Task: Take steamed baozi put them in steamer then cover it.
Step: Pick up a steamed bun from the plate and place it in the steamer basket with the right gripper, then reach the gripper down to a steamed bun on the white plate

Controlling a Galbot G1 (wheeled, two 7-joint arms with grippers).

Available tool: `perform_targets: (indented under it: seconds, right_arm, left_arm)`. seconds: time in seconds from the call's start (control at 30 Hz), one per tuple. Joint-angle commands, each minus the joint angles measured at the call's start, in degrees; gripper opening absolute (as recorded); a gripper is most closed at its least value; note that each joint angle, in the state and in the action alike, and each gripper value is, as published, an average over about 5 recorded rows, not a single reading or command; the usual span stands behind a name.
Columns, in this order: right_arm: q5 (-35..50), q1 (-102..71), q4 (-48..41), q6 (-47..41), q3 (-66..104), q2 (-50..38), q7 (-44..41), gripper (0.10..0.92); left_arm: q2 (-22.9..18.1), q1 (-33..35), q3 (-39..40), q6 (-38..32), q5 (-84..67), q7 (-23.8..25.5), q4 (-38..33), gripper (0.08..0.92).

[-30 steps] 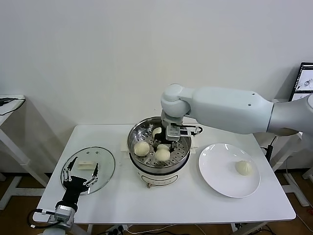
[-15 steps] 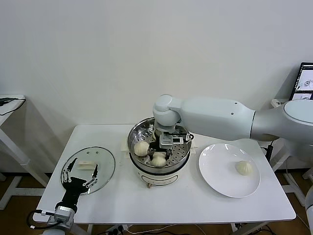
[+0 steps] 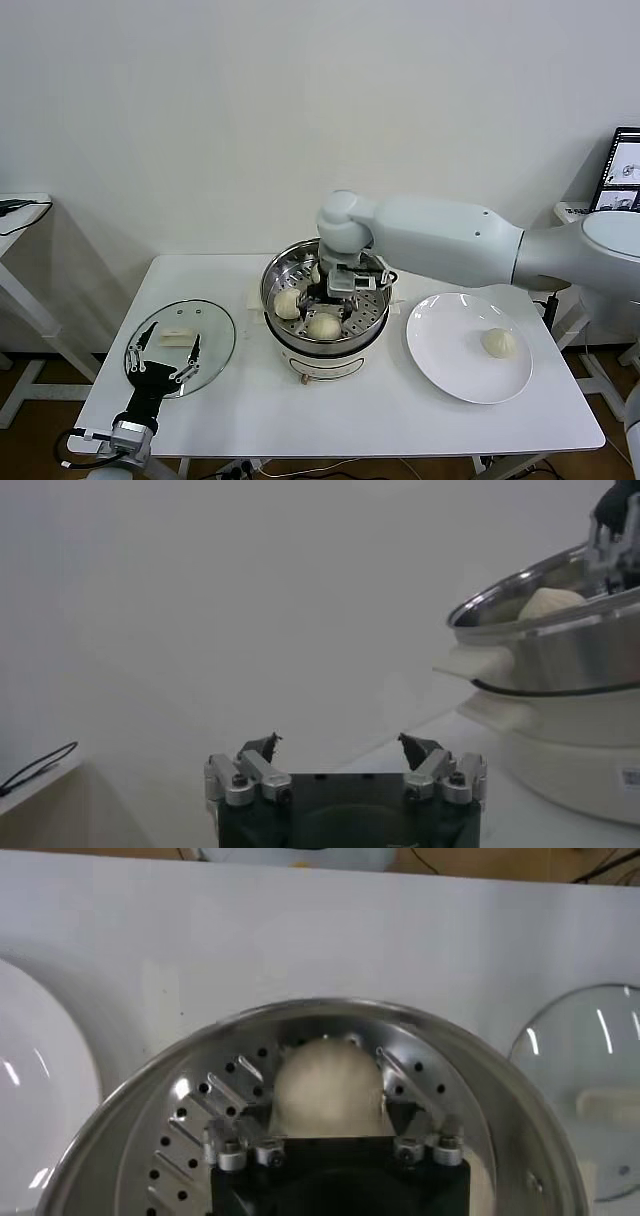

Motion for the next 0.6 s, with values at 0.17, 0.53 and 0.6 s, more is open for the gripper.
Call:
perform_targets:
  seconds: [0.17,0.53,0.6]
  right_arm:
    - [13.0,10.0,1.62,-6.39,4.75,-13.3,-3.2,0.823]
    - [18.12,2.57,2.19,-33.08,5.29,-35.05,-8.73,0.823]
    - [15.78,-1.36,0.73,-33.86,7.4,-36.83,-9.29,0.823]
  left_arm:
    - [-0.02,0.24,0.17,0.14,0.11,-0.12,-0.73,0.823]
    - [-0.05,0.42,1.23,0.2,0.68,-0.35,-1.65,0.823]
    - [-0.07,0.4,1.33,0.24,0.71,-0.4,-1.77,0.823]
